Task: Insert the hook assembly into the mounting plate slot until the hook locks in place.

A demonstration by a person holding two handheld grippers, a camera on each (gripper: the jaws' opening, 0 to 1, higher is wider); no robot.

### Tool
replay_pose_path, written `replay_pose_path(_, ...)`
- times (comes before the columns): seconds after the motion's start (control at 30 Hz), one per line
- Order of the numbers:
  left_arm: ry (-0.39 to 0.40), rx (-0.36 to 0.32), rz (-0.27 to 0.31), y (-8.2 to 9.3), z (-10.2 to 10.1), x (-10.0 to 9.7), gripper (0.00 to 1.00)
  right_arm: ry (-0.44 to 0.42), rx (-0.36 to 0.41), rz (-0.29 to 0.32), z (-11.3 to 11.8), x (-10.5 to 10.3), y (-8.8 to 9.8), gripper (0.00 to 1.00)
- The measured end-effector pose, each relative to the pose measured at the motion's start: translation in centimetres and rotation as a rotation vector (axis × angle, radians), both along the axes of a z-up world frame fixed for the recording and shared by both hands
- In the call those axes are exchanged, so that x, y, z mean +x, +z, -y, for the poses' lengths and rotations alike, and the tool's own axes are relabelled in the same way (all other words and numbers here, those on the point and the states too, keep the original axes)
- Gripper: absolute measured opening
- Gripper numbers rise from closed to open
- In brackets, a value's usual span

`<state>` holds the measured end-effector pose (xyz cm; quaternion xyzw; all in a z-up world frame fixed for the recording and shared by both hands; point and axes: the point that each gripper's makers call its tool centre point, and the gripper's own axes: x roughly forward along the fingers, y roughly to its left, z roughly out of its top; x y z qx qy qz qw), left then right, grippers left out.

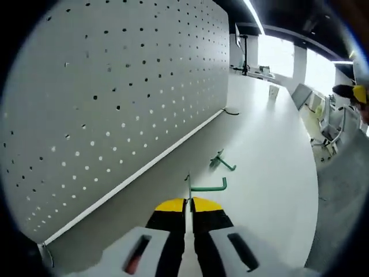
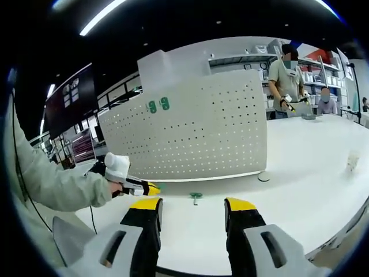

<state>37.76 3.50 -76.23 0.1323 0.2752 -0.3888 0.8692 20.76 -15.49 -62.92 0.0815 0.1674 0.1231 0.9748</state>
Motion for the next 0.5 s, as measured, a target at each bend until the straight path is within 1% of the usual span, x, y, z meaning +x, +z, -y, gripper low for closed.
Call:
replay_pose_path(0.07, 0.016, -0.03, 0.011, 0.9, -0.1, -0.7, 0.03, 0.006, 0.004, -0.001, -0.2, 0.0, -0.1, 0.42)
replay_pose_path(0.2, 0.054, -0.121, 0.026, 2.9, -0.2, -2.1, 0.03, 0.029, 0.005, 0.0, -0.9, -0.2, -0.2, 0.41)
replay_pose_path(0.3, 0.091, -0.217, 0.037, 5.0, -0.3, -3.5, 0.03, 0.048, 0.007, 0.007, -1.6, -0.2, 0.0, 0.41)
replay_pose_path(0.37, 0.112, -0.252, 0.048, 5.9, -0.6, -4.1, 0.03, 0.061, 0.004, 0.013, -2.0, -0.2, 0.2, 0.41)
replay_pose_path(0.4, 0.109, -0.267, 0.053, 6.4, -0.7, -4.8, 0.03, 0.07, 0.007, 0.016, -2.3, -0.2, 0.4, 0.41)
replay_pose_path(0.5, 0.12, -0.298, 0.076, 7.7, -1.1, -6.1, 0.03, 0.092, 0.005, 0.026, -3.0, -0.1, 0.7, 0.41)
